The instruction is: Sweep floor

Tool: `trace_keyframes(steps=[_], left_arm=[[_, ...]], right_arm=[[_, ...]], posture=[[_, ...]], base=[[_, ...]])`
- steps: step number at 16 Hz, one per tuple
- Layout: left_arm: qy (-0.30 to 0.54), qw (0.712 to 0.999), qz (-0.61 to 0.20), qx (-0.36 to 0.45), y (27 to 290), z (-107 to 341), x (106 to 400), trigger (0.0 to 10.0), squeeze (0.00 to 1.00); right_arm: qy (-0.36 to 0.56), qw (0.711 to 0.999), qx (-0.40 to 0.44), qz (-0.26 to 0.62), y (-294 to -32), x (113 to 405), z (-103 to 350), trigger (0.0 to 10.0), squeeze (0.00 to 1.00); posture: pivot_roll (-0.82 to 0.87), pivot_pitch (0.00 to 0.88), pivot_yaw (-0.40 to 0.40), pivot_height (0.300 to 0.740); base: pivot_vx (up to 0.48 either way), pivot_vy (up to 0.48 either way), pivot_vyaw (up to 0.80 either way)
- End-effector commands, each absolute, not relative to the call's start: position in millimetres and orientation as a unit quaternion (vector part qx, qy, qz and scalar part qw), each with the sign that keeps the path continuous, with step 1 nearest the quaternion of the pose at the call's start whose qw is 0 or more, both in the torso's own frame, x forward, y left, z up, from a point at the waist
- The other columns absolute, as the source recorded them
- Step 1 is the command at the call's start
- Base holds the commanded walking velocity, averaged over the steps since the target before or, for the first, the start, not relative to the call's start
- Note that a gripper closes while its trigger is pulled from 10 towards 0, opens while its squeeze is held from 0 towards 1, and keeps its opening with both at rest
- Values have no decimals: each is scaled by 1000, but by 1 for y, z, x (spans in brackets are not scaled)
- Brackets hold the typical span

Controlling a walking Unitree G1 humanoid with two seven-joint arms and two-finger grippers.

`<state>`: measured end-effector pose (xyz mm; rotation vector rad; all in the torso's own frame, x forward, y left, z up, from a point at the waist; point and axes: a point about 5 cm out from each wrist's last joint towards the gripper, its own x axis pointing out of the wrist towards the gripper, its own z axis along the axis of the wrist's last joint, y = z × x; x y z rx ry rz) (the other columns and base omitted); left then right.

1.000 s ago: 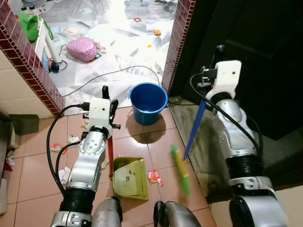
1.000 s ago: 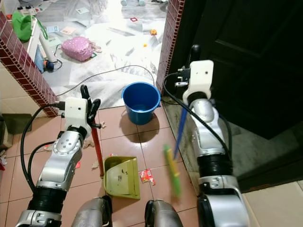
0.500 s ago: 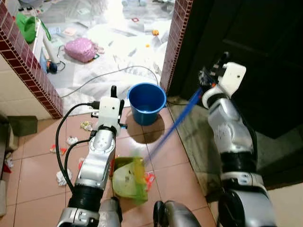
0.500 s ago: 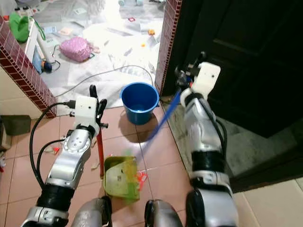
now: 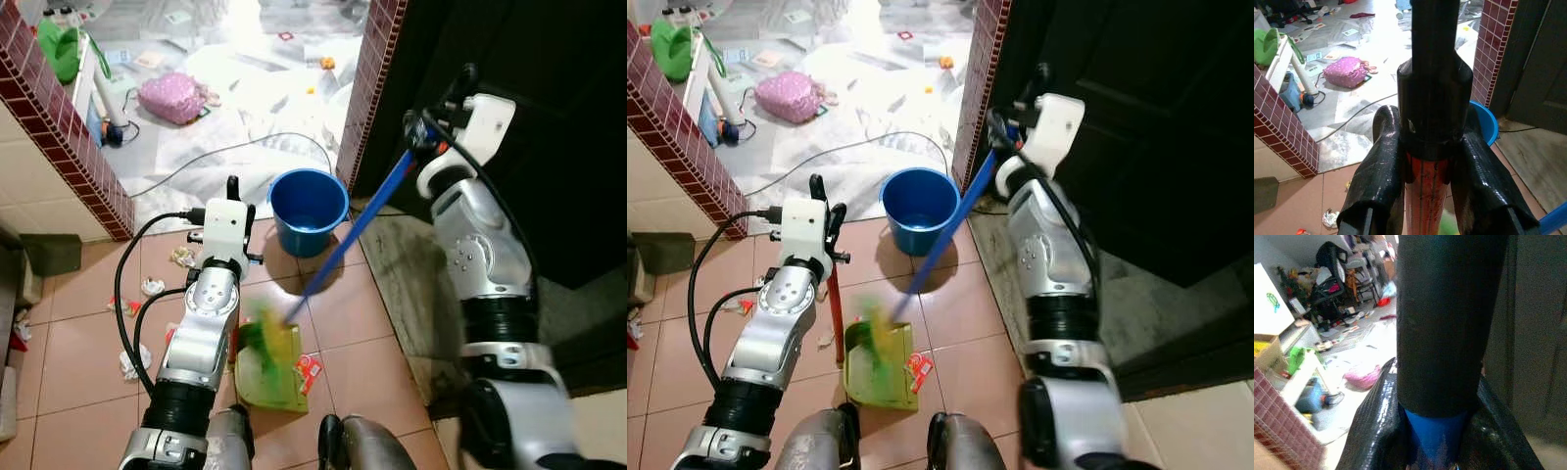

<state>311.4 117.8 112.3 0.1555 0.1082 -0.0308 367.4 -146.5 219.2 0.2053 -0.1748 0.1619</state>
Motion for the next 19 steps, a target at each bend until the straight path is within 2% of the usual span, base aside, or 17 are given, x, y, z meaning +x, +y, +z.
trace_keyframes(steps=[1,5,10,14,19], left_arm=[[113,989,-16,92,121,90,305,10000,0],[119,989,-14,90,123,88,304,10000,0],[124,989,-11,79,124,86,303,10000,0],[127,989,-5,70,126,85,302,10000,0],[123,991,-2,58,125,85,303,10000,0]], right_arm=[[-151,986,33,71,-154,363,243,10000,0],[-86,996,-29,22,-167,357,204,10000,0],[3,998,55,5,-153,349,156,10000,0],[-6,984,180,18,-141,354,167,10000,0],[-51,982,179,44,-143,360,195,10000,0]], posture=[[-62,171,-56,740],[-60,177,-56,740],[-48,179,-54,740],[-46,177,-54,740],[-57,169,-53,740]], base=[[0,0,0],[0,0,0],[0,0,0],[0,0,0],[0,0,0]])
